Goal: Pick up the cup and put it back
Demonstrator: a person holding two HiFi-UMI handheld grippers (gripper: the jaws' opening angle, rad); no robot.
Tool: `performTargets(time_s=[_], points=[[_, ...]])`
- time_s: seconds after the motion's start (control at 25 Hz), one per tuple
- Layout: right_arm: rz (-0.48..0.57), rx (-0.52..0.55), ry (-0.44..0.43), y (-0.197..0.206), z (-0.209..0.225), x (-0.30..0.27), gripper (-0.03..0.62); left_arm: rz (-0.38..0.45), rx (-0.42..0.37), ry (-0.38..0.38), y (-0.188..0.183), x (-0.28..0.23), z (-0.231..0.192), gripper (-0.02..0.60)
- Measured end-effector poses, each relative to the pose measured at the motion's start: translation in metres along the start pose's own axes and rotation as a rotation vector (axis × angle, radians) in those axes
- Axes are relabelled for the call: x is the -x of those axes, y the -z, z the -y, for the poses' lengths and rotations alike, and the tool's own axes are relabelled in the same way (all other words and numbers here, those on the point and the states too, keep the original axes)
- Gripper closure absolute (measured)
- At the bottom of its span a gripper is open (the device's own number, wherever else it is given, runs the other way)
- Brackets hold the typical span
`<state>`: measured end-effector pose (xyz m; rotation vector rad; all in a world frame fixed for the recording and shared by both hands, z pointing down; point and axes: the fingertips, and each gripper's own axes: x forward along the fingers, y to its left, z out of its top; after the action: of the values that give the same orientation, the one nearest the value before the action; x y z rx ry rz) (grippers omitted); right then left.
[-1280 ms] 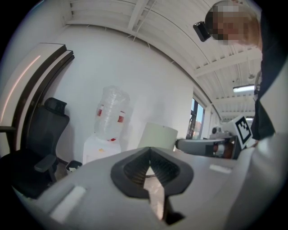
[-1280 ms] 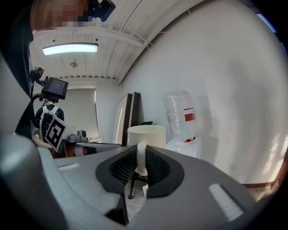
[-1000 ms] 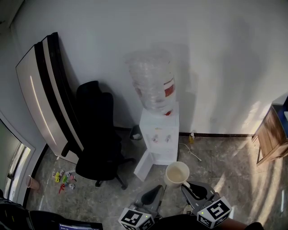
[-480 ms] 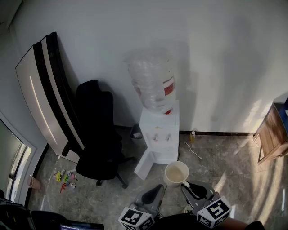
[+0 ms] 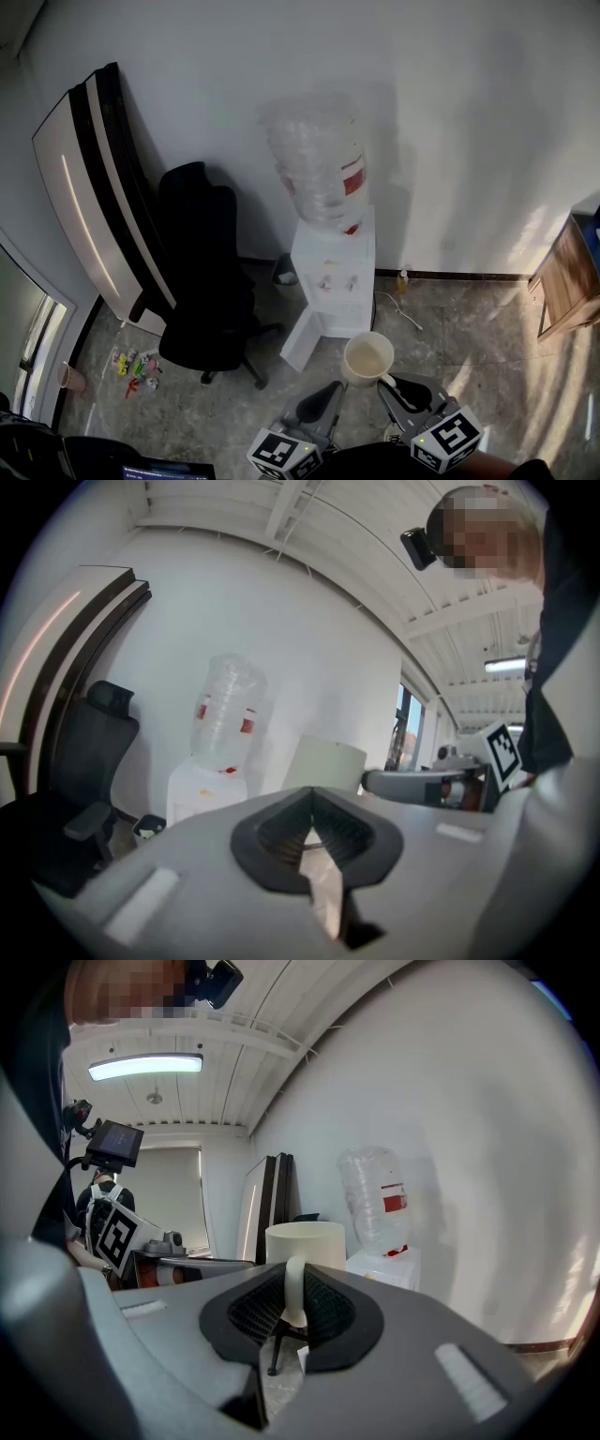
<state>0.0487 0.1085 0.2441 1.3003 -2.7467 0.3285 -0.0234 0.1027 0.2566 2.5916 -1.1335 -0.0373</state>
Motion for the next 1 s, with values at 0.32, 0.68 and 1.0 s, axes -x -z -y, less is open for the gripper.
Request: performTargets(time_s=[0.32, 0.68, 1.0], points=[[0.002, 0.005, -0.002, -0.0017, -0.0006, -0.0013, 0.546, 0.008, -0.002, 0.000, -0.0030, 0.0011, -0.0010, 0.578], [0.001, 0.001, 0.000, -0.0014, 0.0013, -0.0047, 0.546, 0.016, -0.003, -0.003, -0.0044, 0.0011, -0.0038, 0.578], [0.003, 0.002, -0.007, -0.0010, -0.0010, -0.0070, 0.546, 0.020, 0.010, -0.011, -0.0043, 0.0028, -0.0068, 0.578]])
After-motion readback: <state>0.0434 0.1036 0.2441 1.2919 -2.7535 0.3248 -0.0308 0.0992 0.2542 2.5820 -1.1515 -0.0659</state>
